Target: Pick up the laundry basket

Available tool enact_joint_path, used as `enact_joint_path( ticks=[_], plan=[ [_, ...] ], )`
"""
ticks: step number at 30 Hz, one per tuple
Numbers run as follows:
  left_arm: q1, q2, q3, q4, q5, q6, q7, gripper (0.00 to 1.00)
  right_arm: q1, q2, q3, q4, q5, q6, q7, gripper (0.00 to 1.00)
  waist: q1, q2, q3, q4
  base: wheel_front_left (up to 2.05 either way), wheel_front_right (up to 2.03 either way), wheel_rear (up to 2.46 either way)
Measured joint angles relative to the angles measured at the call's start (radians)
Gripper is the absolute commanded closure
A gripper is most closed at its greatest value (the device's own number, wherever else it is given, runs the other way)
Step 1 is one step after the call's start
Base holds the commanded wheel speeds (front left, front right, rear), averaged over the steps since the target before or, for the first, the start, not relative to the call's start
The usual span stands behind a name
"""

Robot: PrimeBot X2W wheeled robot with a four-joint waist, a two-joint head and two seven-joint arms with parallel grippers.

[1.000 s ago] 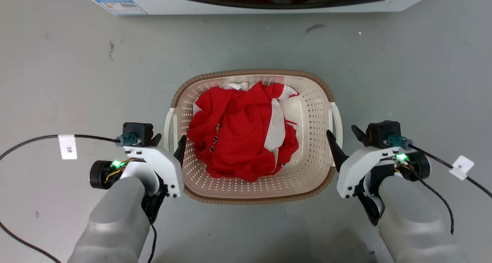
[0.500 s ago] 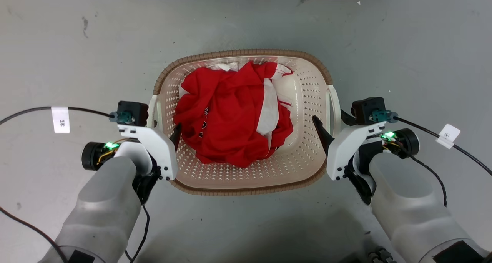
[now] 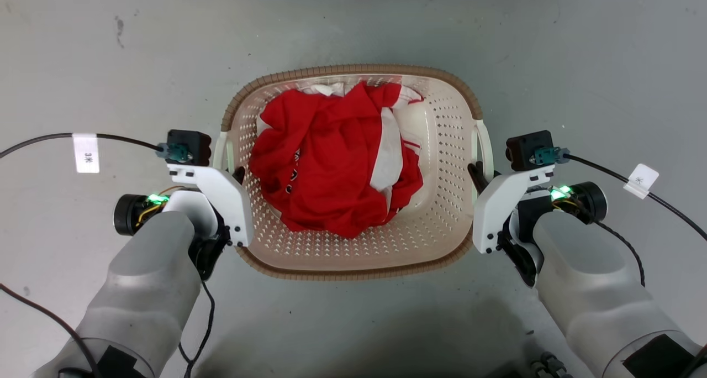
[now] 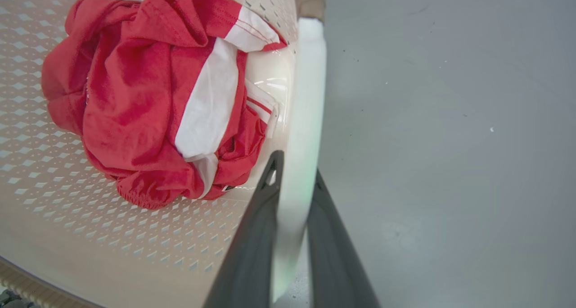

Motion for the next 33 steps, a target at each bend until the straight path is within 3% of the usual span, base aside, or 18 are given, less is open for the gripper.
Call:
enact_joint_path(
  ticks=[10, 33],
  plan=[
    [-0.007, -0.019, -0.085, 0.017, -0.088, 0.005, 0.065, 1.0, -0.001, -0.006, 0.058, 0.043, 0.053, -0.004, 0.067, 1.0, 0.0, 0.0, -0.075, 0.017, 0.0, 0.0, 0.0],
    [0.022, -0.026, -0.171, 0.031, -0.319, 0.006, 0.39, 1.0, -0.018, -0.036, 0.136, 0.042, 0.227, -0.005, 0.523, 1.0, -0.0002, 0.0, -0.481, 0.028, 0.0, 0.0, 0.0]
  ],
)
